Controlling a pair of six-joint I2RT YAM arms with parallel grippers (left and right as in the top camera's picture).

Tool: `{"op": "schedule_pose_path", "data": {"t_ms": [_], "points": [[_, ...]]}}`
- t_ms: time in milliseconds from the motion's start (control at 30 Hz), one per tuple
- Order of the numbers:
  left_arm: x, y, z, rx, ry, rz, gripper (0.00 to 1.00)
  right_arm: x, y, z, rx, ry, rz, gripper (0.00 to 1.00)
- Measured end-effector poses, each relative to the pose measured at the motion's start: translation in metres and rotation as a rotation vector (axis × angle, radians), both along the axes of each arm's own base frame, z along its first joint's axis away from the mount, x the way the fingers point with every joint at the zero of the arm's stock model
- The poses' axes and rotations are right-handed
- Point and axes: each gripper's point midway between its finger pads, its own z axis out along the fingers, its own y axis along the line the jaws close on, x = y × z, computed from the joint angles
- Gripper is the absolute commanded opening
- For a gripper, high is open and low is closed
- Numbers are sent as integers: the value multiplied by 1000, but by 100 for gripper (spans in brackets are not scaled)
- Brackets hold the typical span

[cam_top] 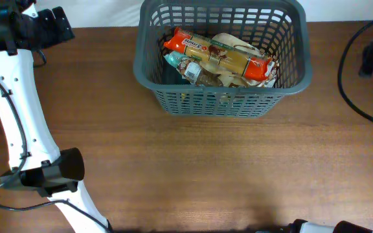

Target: Pack container

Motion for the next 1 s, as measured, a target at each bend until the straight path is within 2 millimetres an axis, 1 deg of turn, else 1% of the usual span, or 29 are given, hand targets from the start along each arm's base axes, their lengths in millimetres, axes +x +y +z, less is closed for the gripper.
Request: {"op": "schedule_pose_path", "data": {"t_ms": [467,633,767,800,867,900,933,1000], "points": [[0,0,0,0,0,0,99,0,0,0,3,-1,-2,99],[0,0,0,-1,0,0,99,-11,4,6,-7,-29,-2,99],[0,0,0,0,0,0,99,-36,17,23,-46,-166,14,99],[0,0,0,0,0,0,99,-45,22,29,-61,-225,24,99],[0,0,0,0,0,0,99,-65,34,32,-84,-320,46,99],[0,0,0,0,0,0,99,-78,42,31,-98,-377,62,99],[0,0,0,0,0,0,99,-89,49,25,-104,-412,79,99],[0,0,0,0,0,0,99,-110,65,8,-113,-473,117,99]]}}
